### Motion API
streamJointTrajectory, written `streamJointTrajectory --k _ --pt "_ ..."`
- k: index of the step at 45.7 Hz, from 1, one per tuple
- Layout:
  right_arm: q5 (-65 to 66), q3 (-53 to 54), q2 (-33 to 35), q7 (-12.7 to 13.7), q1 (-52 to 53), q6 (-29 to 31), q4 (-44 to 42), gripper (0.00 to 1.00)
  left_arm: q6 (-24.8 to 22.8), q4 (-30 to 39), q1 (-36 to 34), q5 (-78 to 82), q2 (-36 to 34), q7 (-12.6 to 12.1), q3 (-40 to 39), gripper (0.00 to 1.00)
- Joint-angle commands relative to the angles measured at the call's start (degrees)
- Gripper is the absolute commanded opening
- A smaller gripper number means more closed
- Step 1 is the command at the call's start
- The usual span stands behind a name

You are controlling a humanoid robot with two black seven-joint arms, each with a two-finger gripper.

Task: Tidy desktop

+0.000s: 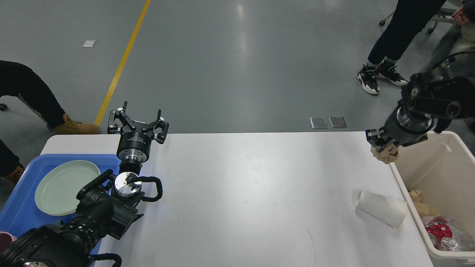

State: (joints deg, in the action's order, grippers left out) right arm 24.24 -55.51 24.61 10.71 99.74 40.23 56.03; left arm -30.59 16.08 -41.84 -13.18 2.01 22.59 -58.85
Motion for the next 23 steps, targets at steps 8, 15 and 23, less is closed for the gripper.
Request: streamJointTrajectory --k 8,15,23 --pt "-0.77 0.31 -1.32 -0.6 17.31 14.77 1.45 0.0 0.0 0.0 0.0 0.0 0.01 0.0 -0.03 0.97" --pt "-1.38 1.1 -3.52 -0.78 26.02 14.77 2.51 0.0 0.0 0.0 0.0 0.0 0.01 0.0 -0.04 0.97" --pt "-4.19 1.54 -4.14 -0.78 28.58 14.77 2.77 0.0 0.0 0.0 0.0 0.0 0.01 0.08 0.05 0.97"
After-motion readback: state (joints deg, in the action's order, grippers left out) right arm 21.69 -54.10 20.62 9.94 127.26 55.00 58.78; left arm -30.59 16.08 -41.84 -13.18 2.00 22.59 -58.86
